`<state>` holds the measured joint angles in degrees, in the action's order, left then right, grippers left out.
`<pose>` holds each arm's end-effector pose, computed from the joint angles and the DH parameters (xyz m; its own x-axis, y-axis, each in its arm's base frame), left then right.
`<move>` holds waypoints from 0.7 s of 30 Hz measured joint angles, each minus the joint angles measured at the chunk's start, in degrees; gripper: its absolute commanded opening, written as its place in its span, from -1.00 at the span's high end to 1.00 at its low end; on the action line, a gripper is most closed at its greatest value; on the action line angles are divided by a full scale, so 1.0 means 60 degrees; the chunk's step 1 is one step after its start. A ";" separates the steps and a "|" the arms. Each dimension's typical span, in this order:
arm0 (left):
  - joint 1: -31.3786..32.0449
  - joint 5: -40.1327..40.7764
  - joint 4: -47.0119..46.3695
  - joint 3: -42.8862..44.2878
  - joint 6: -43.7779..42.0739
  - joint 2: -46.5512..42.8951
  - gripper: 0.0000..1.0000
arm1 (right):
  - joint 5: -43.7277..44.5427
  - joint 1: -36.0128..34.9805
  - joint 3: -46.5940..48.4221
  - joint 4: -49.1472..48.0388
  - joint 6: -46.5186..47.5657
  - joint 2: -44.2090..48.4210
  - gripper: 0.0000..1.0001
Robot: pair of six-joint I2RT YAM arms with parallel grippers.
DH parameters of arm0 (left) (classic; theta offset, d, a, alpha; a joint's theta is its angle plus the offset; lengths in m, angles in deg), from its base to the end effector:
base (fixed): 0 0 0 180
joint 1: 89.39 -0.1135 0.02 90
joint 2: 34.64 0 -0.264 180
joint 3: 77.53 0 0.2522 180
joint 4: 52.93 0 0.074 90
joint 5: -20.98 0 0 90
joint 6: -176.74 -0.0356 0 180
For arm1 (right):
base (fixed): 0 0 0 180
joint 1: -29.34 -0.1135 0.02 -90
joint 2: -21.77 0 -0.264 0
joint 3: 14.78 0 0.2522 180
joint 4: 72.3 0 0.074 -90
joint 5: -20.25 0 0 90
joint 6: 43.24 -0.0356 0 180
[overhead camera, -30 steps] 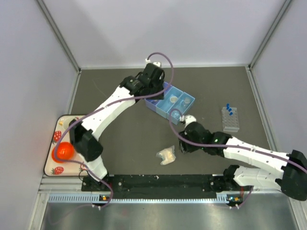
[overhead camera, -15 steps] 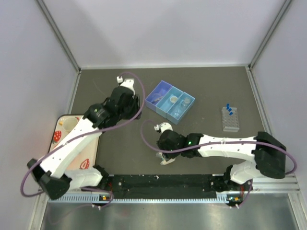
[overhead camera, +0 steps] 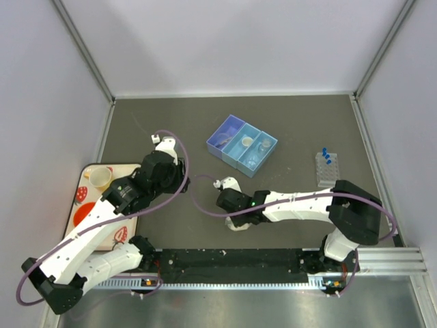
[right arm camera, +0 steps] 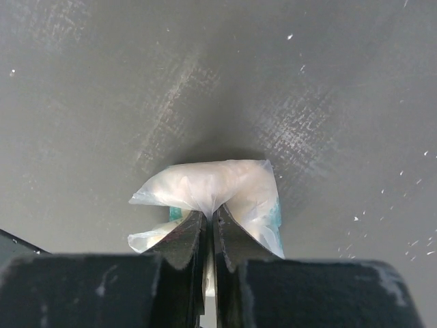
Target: Organize the chemistry lab equipment
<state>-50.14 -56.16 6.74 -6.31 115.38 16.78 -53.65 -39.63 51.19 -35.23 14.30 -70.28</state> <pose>0.1414 -0.1053 0.3356 -0.6679 -0.0577 -0.7420 0.1873 0.9519 -0.2426 0.1186 0.2810 0.1699 -0.7273 -0.4549 -0.5139 -0.5469 0.8365 0.0336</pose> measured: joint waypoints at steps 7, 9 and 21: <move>0.0000 -0.0022 -0.0324 -0.0947 0.0029 -0.0554 0.10 | 0.0280 0.0000 0.0663 0.0634 0.0153 -0.0044 1.00; 0.0000 -0.0015 -0.0459 -0.1191 0.0029 -0.0710 0.10 | 0.0528 0.0011 0.1322 0.0922 0.0350 -0.0040 1.00; -0.0007 -0.0106 -0.0940 -0.2248 -0.0109 -0.0933 -0.13 | 0.0834 0.2907 0.3894 0.1122 0.1486 -0.0033 1.00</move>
<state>-50.19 -56.79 1.11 -19.80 114.73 11.19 -48.65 -22.19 74.55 -28.50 23.21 -70.47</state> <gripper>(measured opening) 0.472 0.009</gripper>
